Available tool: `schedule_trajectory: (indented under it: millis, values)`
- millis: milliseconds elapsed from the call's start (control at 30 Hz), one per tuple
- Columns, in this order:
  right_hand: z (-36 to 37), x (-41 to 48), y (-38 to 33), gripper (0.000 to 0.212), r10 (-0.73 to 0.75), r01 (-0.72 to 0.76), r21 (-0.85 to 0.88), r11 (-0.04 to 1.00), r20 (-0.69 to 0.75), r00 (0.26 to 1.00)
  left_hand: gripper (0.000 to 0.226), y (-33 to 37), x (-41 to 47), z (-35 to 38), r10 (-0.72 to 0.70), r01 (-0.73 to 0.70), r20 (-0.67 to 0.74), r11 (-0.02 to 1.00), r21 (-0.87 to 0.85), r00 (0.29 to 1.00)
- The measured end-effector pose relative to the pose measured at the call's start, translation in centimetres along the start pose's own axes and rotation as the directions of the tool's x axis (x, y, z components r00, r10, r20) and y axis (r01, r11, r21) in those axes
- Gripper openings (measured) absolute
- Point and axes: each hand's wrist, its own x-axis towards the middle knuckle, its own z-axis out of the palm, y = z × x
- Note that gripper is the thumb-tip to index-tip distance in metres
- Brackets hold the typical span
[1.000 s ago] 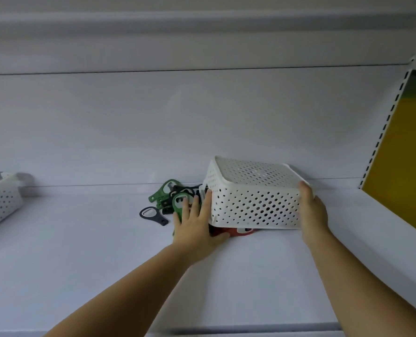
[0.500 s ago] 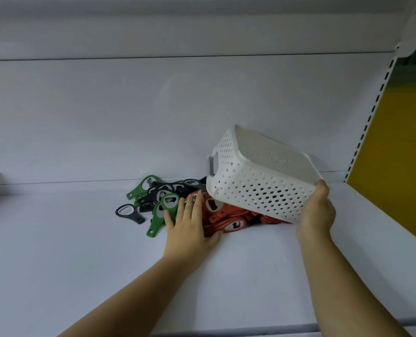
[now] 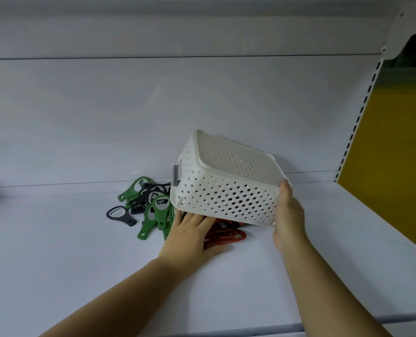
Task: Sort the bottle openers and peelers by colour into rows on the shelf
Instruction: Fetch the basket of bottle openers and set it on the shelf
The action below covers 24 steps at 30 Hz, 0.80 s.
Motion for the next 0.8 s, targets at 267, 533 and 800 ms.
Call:
schedule_trajectory:
  millis: [267,533,800]
  values:
    - [-2.0,-0.2,-1.9,0.032,0.181,-0.142,0.317,0.938,-0.096,0.979,0.052,0.8,0.7,-0.3,0.073,-0.121,0.229,0.972,0.202,0.971]
    - [-3.3,0.6,-2.0,0.034,0.212,-0.165,0.406,0.899,-0.074,0.975,0.074,4.3,3.1,-1.2,0.101,-0.160,0.341,0.976,0.148,0.934]
    - [-3.9,1.5,-1.9,0.039,0.208,-0.198,0.361,0.911,0.011,0.978,0.054,6.3,5.3,1.6,0.125,-0.174,0.299,0.974,0.145,0.946]
